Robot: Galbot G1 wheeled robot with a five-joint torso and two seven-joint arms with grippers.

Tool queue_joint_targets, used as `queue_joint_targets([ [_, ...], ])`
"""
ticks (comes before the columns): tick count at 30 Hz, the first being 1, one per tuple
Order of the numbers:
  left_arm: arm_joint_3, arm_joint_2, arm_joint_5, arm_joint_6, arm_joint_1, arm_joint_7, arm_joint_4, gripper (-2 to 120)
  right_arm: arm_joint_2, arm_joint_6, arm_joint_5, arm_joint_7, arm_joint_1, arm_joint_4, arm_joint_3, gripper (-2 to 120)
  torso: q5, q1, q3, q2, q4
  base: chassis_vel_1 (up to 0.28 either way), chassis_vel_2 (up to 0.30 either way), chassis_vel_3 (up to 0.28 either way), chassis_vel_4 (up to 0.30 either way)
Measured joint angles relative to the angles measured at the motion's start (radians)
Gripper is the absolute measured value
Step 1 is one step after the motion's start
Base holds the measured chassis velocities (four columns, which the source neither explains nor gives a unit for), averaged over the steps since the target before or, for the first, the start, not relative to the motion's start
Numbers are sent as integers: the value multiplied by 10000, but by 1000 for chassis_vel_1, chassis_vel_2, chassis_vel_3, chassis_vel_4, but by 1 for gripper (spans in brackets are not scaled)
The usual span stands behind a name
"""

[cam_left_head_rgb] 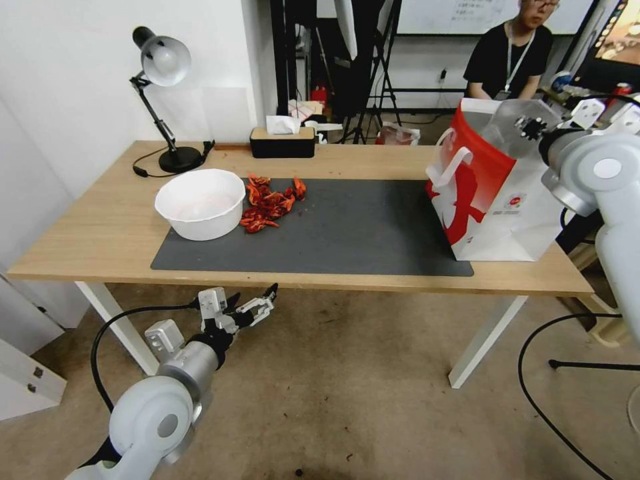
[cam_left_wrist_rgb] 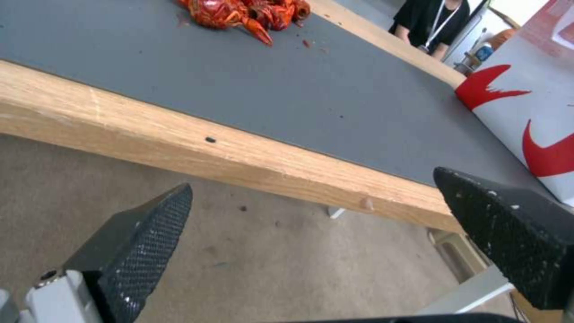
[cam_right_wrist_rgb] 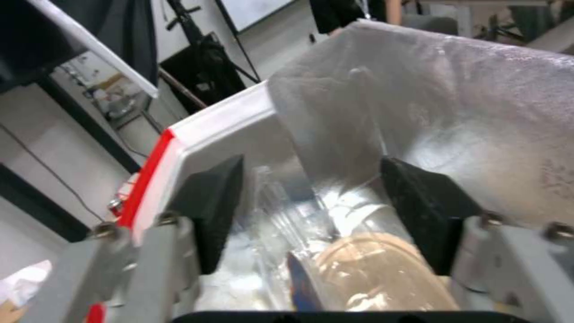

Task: Close the takeout container lid, then place the container into the takeout bag.

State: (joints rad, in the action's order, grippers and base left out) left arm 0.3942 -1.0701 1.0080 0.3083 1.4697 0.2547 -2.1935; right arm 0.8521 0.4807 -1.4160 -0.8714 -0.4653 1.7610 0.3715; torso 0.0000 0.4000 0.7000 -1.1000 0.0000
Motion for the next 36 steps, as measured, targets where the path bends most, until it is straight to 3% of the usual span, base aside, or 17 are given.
queue_joint_targets([
  [6,-28,-53,24,-13,-87,1,49,100,11,-434,367,1303,-172,295,-32,89,-1,0,0,0,0,0,0,0,0],
  [8,-25,-61,29,-18,-88,-3,49,100,-6,-489,444,1513,-200,358,-45,92,-1,0,0,0,1,0,0,0,0],
  [10,43,-81,33,-46,-87,-72,22,100,-110,-865,969,2644,-364,601,-116,99,-2,0,0,1,1,0,0,0,0],
  [11,43,-81,33,-46,-87,-72,22,100,-110,-865,969,2644,-364,601,-116,99,-2,0,0,1,1,0,0,0,0],
  [14,235,-84,-105,-256,-64,-324,-60,100,-340,-1633,2329,4537,-745,1012,-281,100,-2,0,0,1,0,0,0,0,0],
  [15,235,-84,-105,-256,-64,-324,-60,100,-340,-1633,2329,4537,-745,1012,-281,100,-2,0,0,1,0,0,0,0,0],
  [19,530,-23,-828,-610,86,-789,-66,100,-647,-2406,3628,6384,-1487,1721,-381,100,-3,0,-1,1,5,0,0,0,0],
  [28,552,73,-1907,-1098,185,-1019,117,100,-1052,-3342,4758,7383,-3053,2415,-40,100,0,-1,-1,1,-6,0,0,0,0],
  [30,551,67,-2398,-1416,259,-1076,232,100,-1125,-3592,5035,7505,-3882,2695,213,100,1,0,0,2,6,0,0,0,0],
  [36,469,54,-3648,-1909,365,-883,520,100,-1104,-4086,5925,7796,-6010,3245,1099,100,-6,-1,-1,1,-8,0,0,0,0],
])
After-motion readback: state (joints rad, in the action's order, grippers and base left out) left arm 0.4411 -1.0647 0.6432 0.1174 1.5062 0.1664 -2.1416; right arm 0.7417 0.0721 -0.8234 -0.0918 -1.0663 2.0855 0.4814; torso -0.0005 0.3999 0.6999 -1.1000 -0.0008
